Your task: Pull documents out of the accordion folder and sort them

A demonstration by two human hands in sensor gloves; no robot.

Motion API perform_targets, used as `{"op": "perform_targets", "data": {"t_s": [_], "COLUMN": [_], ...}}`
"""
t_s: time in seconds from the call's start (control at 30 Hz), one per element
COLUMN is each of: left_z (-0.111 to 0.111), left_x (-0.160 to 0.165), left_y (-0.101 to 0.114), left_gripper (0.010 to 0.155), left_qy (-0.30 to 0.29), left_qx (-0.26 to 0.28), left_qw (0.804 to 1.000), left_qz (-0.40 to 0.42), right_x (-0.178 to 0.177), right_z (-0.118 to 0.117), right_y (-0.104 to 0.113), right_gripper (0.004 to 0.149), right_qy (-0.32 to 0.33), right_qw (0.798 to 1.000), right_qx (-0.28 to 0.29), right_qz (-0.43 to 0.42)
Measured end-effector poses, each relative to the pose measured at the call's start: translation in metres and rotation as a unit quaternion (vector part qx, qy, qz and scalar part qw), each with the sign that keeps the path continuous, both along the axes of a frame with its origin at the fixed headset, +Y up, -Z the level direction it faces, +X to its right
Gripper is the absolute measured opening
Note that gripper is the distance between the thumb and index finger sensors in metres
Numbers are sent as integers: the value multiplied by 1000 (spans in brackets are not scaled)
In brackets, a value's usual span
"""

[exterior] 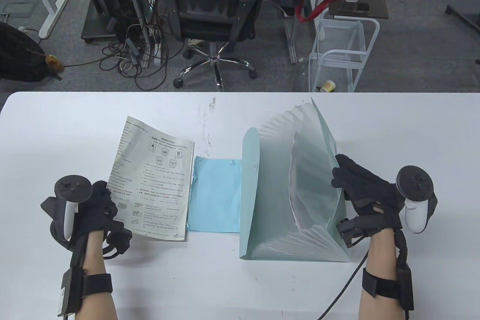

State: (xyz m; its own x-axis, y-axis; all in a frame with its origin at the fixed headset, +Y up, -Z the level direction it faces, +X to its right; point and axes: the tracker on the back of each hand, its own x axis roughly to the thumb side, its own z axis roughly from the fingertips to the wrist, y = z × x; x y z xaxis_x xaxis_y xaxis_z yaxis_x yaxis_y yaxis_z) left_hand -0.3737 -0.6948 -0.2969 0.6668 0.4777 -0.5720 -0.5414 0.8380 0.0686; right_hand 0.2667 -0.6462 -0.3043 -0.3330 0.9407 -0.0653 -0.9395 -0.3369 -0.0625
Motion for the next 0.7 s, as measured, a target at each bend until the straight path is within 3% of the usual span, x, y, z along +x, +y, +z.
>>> {"op": "perform_targets", "data": {"t_s": [0.43,0.7], "left_z": [-7,-5], "left_x": [-1,-10], "left_y": [-36,-43], "left_gripper": [43,50], "left_qy": [39,59], "left_qx": [-40,-60], "left_qw": [998,996], "left_qz": [-16,0], "right_x": [0,-2], "right_z": [0,0], "right_y": [-1,0], "right_gripper": [66,66], "right_qy": [2,3], "right_qw": [1000,1000], "right_qx": [-1,-1], "right_qz": [-1,3]}}
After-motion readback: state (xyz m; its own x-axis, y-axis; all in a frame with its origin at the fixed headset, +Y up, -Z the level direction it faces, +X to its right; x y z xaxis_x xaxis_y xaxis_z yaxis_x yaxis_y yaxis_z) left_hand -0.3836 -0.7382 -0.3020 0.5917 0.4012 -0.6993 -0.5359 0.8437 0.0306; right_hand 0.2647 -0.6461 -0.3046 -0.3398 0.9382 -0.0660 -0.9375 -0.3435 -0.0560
